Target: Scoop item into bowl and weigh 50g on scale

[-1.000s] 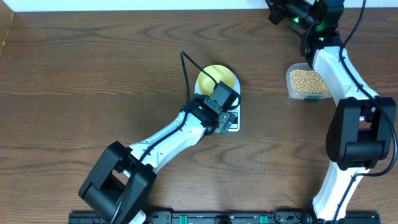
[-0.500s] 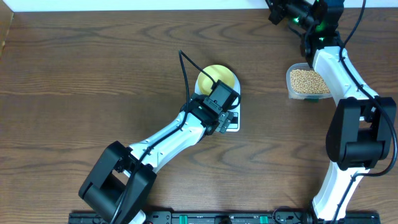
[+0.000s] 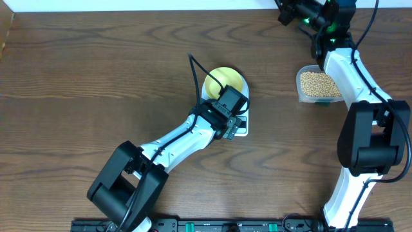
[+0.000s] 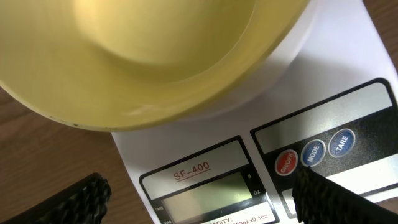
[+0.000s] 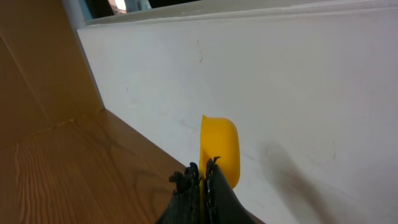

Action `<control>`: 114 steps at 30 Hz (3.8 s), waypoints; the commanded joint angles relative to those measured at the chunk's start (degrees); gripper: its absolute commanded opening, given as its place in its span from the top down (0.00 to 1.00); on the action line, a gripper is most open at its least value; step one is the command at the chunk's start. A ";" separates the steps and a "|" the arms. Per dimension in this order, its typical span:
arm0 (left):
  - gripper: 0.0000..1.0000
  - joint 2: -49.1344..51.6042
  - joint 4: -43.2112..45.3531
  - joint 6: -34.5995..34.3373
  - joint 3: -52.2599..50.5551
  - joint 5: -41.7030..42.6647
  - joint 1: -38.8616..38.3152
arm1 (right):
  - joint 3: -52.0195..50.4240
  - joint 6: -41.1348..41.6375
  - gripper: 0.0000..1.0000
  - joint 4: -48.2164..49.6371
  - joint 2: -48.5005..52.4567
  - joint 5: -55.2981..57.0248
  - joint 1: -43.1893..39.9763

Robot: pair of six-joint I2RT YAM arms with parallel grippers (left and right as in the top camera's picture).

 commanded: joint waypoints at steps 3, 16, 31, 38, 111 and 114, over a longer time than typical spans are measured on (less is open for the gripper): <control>0.05 0.52 0.07 -0.70 0.48 -1.01 0.11 | 1.18 -0.81 0.99 0.04 0.39 0.55 -0.48; 0.05 0.55 0.04 -0.68 0.48 -0.98 1.88 | 1.18 -0.81 0.99 0.02 0.39 0.55 -0.48; 0.05 0.55 0.07 0.09 0.48 0.55 1.92 | 1.18 -0.81 0.99 0.04 0.39 0.55 -0.48; 0.05 0.55 0.07 3.04 0.48 3.56 1.92 | 1.18 -0.81 0.99 0.04 0.39 0.55 -0.48; 0.04 1.09 4.04 4.70 0.48 3.34 1.97 | 1.18 -0.83 0.99 0.09 0.39 0.57 -0.48; 0.04 -0.59 2.56 4.68 0.48 3.34 1.97 | 1.18 -1.53 0.99 0.07 0.39 0.57 -0.48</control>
